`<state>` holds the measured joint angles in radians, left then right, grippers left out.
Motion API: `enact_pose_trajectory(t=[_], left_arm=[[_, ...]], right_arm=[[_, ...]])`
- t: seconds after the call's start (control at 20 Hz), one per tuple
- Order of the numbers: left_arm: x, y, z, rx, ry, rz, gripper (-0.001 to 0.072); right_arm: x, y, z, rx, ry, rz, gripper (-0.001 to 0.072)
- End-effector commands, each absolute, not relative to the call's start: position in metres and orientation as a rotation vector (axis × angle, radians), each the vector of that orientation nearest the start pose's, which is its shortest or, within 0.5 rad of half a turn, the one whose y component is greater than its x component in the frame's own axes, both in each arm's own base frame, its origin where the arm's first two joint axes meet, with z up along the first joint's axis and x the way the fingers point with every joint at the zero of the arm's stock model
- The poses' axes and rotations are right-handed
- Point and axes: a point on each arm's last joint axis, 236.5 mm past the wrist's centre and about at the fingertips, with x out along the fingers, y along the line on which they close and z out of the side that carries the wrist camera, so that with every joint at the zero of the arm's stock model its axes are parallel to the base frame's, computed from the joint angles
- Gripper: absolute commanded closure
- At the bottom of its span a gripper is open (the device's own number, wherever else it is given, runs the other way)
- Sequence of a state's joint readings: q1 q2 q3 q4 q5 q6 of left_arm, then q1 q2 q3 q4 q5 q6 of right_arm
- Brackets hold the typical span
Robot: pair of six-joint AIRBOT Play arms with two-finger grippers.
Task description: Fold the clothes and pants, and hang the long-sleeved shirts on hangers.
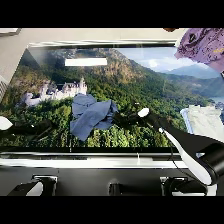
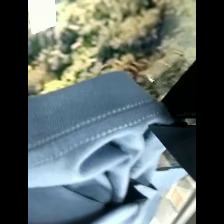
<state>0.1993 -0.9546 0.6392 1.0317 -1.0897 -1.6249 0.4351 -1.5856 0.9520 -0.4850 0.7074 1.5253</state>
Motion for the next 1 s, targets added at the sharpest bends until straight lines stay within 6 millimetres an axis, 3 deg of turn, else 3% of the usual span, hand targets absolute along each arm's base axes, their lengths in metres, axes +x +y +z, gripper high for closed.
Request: enact_pose_trajectory(t=[0.0,0.25,0.45,0.75,0.8,0.85,0.9,0.95], left_arm=[[0.299,-0.081,-0.046,-0.908,1.171,-0.15,0.0096],[0.302,-0.102,-0.076,-0.954,1.241,-0.224,0.0098],[0.303,-0.108,-0.096,-0.957,1.273,-0.202,0.0098],[0.311,-0.116,-0.103,-0.96,1.255,-0.18,0.0122],[0.313,-0.121,-0.103,-0.967,1.251,-0.183,0.0273],[0.315,-0.127,-0.103,-0.969,1.251,-0.192,0.0539],[0.318,-0.133,-0.102,-0.985,1.244,-0.197,0.0691],[0.325,-0.137,-0.097,-1.012,1.222,-0.196,0.0692]], right_arm=[[0.329,0.314,-0.083,0.839,1.471,0.441,0.0685],[0.326,0.315,-0.082,0.79,1.463,0.492,0.0684],[0.326,0.315,-0.082,0.792,1.464,0.492,0.0684],[0.326,0.315,-0.082,0.794,1.463,0.492,0.0685],[0.326,0.315,-0.081,0.794,1.461,0.493,0.0685],[0.328,0.315,-0.079,0.794,1.451,0.493,0.0685],[0.332,0.314,-0.076,0.792,1.431,0.491,0.0685],[0.336,0.313,-0.072,0.789,1.406,0.489,0.0685]])
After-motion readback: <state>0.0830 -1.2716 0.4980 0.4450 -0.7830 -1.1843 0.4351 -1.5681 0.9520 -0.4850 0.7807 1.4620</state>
